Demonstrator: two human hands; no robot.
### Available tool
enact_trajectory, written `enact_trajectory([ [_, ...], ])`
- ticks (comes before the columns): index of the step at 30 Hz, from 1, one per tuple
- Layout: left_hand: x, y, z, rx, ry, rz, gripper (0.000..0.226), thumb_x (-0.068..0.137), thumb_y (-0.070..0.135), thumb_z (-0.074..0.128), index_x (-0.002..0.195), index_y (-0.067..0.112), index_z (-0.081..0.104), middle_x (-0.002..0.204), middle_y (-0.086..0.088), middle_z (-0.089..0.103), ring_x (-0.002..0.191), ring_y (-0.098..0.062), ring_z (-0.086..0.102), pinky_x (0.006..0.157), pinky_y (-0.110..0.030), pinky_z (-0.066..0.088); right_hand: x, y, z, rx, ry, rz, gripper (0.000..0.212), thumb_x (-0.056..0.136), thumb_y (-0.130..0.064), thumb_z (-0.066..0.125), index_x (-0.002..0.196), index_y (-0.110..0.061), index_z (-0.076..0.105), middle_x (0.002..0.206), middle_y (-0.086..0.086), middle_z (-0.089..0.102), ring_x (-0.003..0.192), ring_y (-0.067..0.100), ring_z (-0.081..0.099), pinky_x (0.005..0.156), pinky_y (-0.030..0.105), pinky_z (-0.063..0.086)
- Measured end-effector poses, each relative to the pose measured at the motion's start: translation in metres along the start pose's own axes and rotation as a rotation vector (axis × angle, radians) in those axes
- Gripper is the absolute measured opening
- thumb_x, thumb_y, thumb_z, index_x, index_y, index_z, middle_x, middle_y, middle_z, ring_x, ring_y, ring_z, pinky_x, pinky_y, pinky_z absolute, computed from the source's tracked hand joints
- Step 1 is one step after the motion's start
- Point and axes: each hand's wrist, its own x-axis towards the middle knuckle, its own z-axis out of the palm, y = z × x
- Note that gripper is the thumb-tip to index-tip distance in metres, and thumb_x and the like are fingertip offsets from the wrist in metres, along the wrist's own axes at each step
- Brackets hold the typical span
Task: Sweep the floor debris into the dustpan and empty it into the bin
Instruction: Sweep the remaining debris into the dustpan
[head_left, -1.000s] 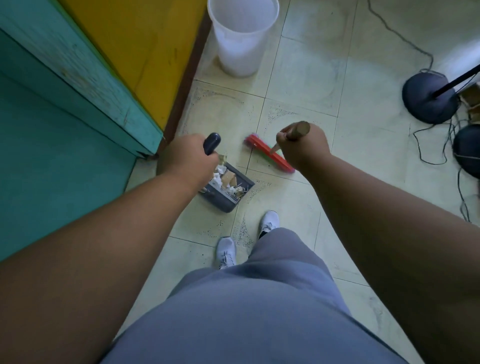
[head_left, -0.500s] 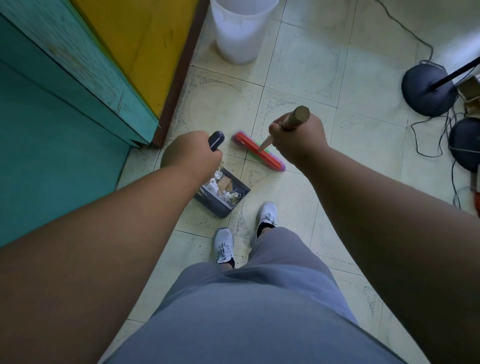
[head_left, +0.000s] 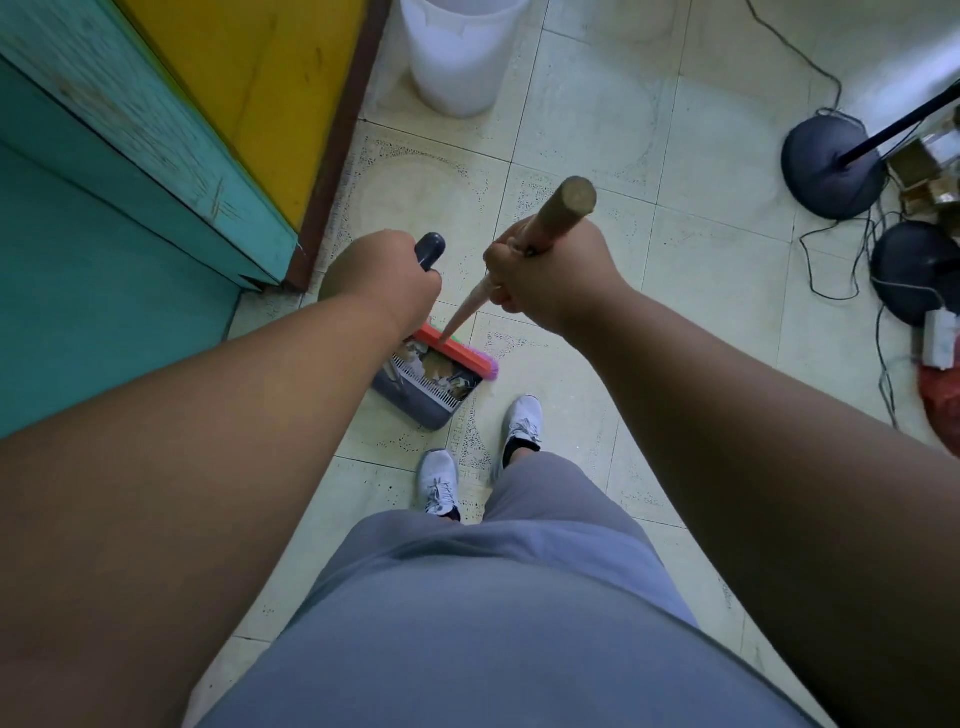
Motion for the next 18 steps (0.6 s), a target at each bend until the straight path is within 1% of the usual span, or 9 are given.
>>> enact_trajectory([
  [2, -0.001, -0.001, 0.0, -0.008, -0.004, -0.002, 0.017, 0.089, 0.03, 0.057, 0.09, 0.013, 0.055, 0.069, -0.006, 0.048, 0.07, -0.029, 0.054, 0.059, -0.033, 0.039, -0.005, -0.004, -0.011, 0.029, -0.001, 0.021, 0.026, 0.074, -0.017, 0.053, 0.083, 0.005, 0.064, 0.073, 0.019, 0.07, 0.073, 0.039, 0.07, 0.061, 0.057, 0.057],
  [4, -0.004, -0.002, -0.002, -0.014, -0.017, -0.005, 0.017, 0.089, 0.03, 0.057, 0.092, 0.014, 0.055, 0.069, -0.005, 0.048, 0.071, -0.029, 0.055, 0.059, -0.033, 0.04, -0.009, -0.007, -0.026, 0.089, 0.04, 0.044, 0.023, 0.076, -0.014, 0.056, 0.085, 0.005, 0.065, 0.073, 0.018, 0.071, 0.071, 0.038, 0.071, 0.062, 0.058, 0.058],
  [7, -0.011, -0.005, -0.005, -0.018, -0.034, -0.013, 0.017, 0.09, 0.03, 0.057, 0.091, 0.014, 0.053, 0.069, -0.005, 0.048, 0.068, -0.027, 0.053, 0.057, -0.032, 0.038, -0.012, -0.013, -0.047, 0.178, 0.136, 0.068, 0.022, 0.079, -0.009, 0.058, 0.093, 0.007, 0.064, 0.078, 0.02, 0.071, 0.068, 0.033, 0.073, 0.064, 0.054, 0.06],
  [9, -0.016, -0.008, -0.007, -0.013, -0.042, -0.021, 0.017, 0.091, 0.03, 0.057, 0.092, 0.013, 0.054, 0.069, -0.005, 0.047, 0.067, -0.026, 0.052, 0.057, -0.032, 0.037, -0.012, -0.015, -0.054, 0.191, 0.163, 0.067, 0.021, 0.082, -0.009, 0.06, 0.097, 0.006, 0.064, 0.082, 0.02, 0.071, 0.07, 0.031, 0.074, 0.066, 0.051, 0.061],
  [12, -0.021, -0.015, -0.01, -0.002, -0.051, -0.008, 0.017, 0.091, 0.03, 0.058, 0.091, 0.014, 0.054, 0.068, -0.004, 0.048, 0.066, -0.026, 0.052, 0.058, -0.033, 0.036, -0.01, -0.013, -0.054, 0.14, 0.199, 0.043, 0.018, 0.083, -0.012, 0.061, 0.094, 0.002, 0.065, 0.082, 0.018, 0.071, 0.073, 0.031, 0.073, 0.068, 0.052, 0.06],
  [14, -0.024, -0.019, -0.012, 0.015, -0.064, 0.009, 0.018, 0.091, 0.03, 0.058, 0.085, 0.014, 0.053, 0.066, -0.006, 0.049, 0.06, -0.022, 0.049, 0.055, -0.032, 0.035, -0.008, -0.009, -0.048, 0.109, 0.227, 0.031, 0.018, 0.082, -0.013, 0.059, 0.089, 0.003, 0.063, 0.078, 0.019, 0.07, 0.072, 0.032, 0.072, 0.066, 0.055, 0.059],
  [15, -0.026, -0.021, -0.012, 0.023, -0.072, 0.011, 0.019, 0.091, 0.03, 0.057, 0.081, 0.015, 0.05, 0.066, -0.006, 0.049, 0.058, -0.02, 0.047, 0.055, -0.032, 0.034, -0.008, -0.006, -0.043, 0.09, 0.238, 0.022, 0.021, 0.081, -0.013, 0.056, 0.087, 0.006, 0.061, 0.077, 0.021, 0.069, 0.069, 0.032, 0.07, 0.065, 0.056, 0.059],
  [16, -0.028, -0.024, -0.012, 0.03, -0.082, 0.009, 0.021, 0.091, 0.03, 0.057, 0.077, 0.016, 0.048, 0.066, -0.006, 0.049, 0.057, -0.019, 0.045, 0.055, -0.031, 0.034, -0.008, -0.004, -0.038, 0.066, 0.243, 0.011, 0.025, 0.079, -0.014, 0.052, 0.086, 0.009, 0.059, 0.077, 0.024, 0.068, 0.064, 0.03, 0.065, 0.062, 0.053, 0.059],
  [18, -0.03, -0.03, -0.01, 0.045, -0.088, 0.007, 0.02, 0.09, 0.029, 0.057, 0.076, 0.017, 0.048, 0.066, -0.006, 0.05, 0.057, -0.018, 0.045, 0.055, -0.03, 0.033, -0.009, 0.002, -0.027, 0.006, 0.233, -0.009, 0.031, 0.077, -0.017, 0.047, 0.088, 0.011, 0.058, 0.083, 0.029, 0.065, 0.06, 0.024, 0.052, 0.056, 0.041, 0.051],
])
